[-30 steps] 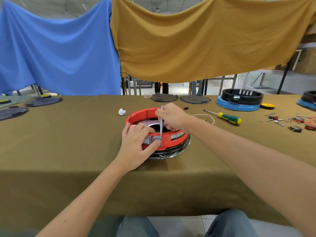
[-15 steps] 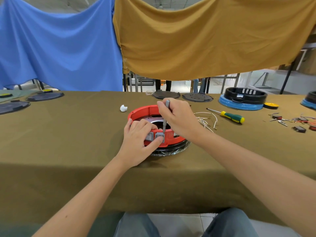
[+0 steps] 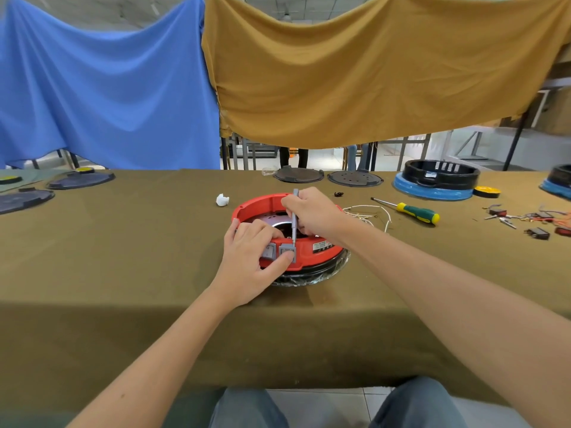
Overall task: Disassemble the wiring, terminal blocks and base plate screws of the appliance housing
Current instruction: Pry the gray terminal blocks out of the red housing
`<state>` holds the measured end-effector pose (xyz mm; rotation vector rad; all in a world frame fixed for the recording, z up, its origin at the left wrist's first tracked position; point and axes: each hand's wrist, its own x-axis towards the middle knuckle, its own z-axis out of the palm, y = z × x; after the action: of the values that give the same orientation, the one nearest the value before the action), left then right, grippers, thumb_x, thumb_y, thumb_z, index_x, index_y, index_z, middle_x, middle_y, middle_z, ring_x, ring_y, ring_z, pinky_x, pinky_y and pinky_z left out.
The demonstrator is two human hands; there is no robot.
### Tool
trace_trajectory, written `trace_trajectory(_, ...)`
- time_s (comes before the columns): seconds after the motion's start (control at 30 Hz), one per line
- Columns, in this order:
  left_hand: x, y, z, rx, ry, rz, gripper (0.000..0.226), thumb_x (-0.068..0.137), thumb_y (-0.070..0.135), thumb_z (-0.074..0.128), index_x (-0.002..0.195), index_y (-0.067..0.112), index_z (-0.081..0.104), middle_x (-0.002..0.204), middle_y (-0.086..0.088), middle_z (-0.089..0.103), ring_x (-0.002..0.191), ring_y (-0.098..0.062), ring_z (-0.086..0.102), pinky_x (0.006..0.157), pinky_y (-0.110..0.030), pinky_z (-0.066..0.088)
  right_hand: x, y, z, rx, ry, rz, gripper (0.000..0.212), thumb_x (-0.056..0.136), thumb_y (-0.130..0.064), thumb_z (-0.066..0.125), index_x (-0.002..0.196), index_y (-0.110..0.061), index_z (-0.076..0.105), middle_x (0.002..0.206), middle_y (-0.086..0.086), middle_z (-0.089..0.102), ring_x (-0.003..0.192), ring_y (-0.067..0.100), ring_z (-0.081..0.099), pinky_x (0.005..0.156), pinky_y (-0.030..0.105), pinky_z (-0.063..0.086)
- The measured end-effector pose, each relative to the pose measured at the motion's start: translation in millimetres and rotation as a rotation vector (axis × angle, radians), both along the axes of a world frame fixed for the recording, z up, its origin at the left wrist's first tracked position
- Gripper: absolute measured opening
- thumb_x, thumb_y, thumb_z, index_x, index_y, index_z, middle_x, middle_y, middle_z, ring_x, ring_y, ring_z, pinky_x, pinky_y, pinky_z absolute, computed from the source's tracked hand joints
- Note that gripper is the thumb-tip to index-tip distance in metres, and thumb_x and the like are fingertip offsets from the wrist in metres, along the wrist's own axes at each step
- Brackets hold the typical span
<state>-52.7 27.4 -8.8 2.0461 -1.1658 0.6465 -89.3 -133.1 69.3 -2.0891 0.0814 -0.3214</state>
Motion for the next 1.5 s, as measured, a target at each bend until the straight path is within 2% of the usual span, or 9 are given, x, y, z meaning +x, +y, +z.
trace_trajectory(0.27,-0.4,0.8,1.2,0.012,-0.001,0.005,0.040,0.087,0.057,0.044,0.096,0.022,0.060,0.095,0.011,0.052,0.102,-0.013,0.048,0.115,-0.049,0.017,6.4,-1.1,-0.2,0.018,0.077,0.040,0.034,0.100,-0.013,0.043,0.066,-0.013,0.044,0.049,-0.003,0.034,0.037,0.008,0.027,0.037,0.018,0.025)
trace_trajectory(0.5,-1.3,-0.8,-0.1,-0.011,0.003,-0.003,0.036,0.086,0.055,0.047,0.097,0.024,0.061,0.095,0.014,0.052,0.101,-0.010,0.047,0.115,-0.051,0.018,-5.7,-3.2,-17.4,0.051,-0.311,-0.087,0.045,0.104,-0.020,0.042,0.060,-0.013,0.042,0.051,0.001,0.035,0.042,0.011,0.030,0.045,0.026,0.026)
trace_trajectory(0.63,-1.7,0.3,0.6,-0.009,-0.002,0.001,0.036,0.086,0.055,0.046,0.098,0.024,0.061,0.096,0.014,0.053,0.102,-0.010,0.047,0.115,-0.051,0.017,-7.7,-2.1,-21.4,0.035,-0.400,-0.119,0.043,0.106,-0.021,0.041,0.065,-0.008,0.046,0.057,0.011,0.037,0.049,0.019,0.033,0.052,0.034,0.029)
trace_trajectory(0.8,-1.2,-0.7,-0.4,-0.020,-0.002,0.007,0.038,0.085,0.055,0.045,0.099,0.023,0.061,0.097,0.012,0.052,0.103,-0.009,0.046,0.118,-0.047,0.013,-10.6,1.6,-24.0,-0.014,-0.477,-0.118,0.045,0.106,-0.019,0.042,0.063,-0.008,0.045,0.055,0.005,0.039,0.052,0.016,0.036,0.056,0.033,0.032)
trace_trajectory(0.93,-1.9,-0.8,0.2,-0.013,0.003,0.017,0.042,0.085,0.057,0.043,0.100,0.021,0.061,0.098,0.011,0.052,0.103,-0.010,0.046,0.119,-0.045,0.011,-9.9,9.2,-23.6,-0.075,-0.490,-0.129,0.047,0.105,-0.019,0.044,0.059,-0.014,0.041,0.052,-0.006,0.036,0.046,0.006,0.034,0.049,0.018,0.028)
trace_trajectory(1.2,-4.2,-1.1,1.1,-0.016,0.029,0.013,0.045,0.083,0.056,0.042,0.100,0.019,0.061,0.097,0.010,0.051,0.103,-0.011,0.044,0.118,-0.048,0.010,-0.4,9.8,-9.7,-0.115,-0.221,-0.093,0.036,0.101,-0.019,0.043,0.066,-0.009,0.048,0.052,-0.001,0.031,0.043,0.009,0.025,0.046,0.027,0.024)
trace_trajectory(1.3,-4.1,0.1,1.6,-0.011,0.028,0.007,0.043,0.084,0.056,0.043,0.100,0.020,0.062,0.096,0.010,0.051,0.103,-0.012,0.046,0.117,-0.049,0.012,-1.9,9.9,-12.0,-0.085,-0.290,-0.130,0.038,0.102,-0.019,0.043,0.065,-0.010,0.047,0.053,-0.001,0.032,0.046,0.011,0.027,0.050,0.030,0.027)
trace_trajectory(1.43,-3.7,0.9,2.2,-0.019,0.029,-0.003,0.039,0.084,0.055,0.046,0.097,0.022,0.061,0.095,0.012,0.052,0.102,-0.011,0.047,0.117,-0.050,0.014,-7.0,5.9,-13.8,0.124,-0.443,-0.159,0.041,0.105,-0.022,0.043,0.067,-0.008,0.048,0.054,0.005,0.034,0.051,0.021,0.033,0.052,0.034,0.029)
trace_trajectory(1.5,-3.3,0.5,2.3,-0.022,0.033,-0.008,0.035,0.083,0.056,0.047,0.095,0.024,0.057,0.094,0.013,0.051,0.100,-0.009,0.045,0.116,-0.050,0.014,-9.3,10.9,-13.3,0.056,-0.476,-0.094,0.044,0.106,-0.023,0.045,0.066,-0.004,0.047,0.052,0.001,0.038,0.048,0.016,0.036,0.049,0.030,0.032)
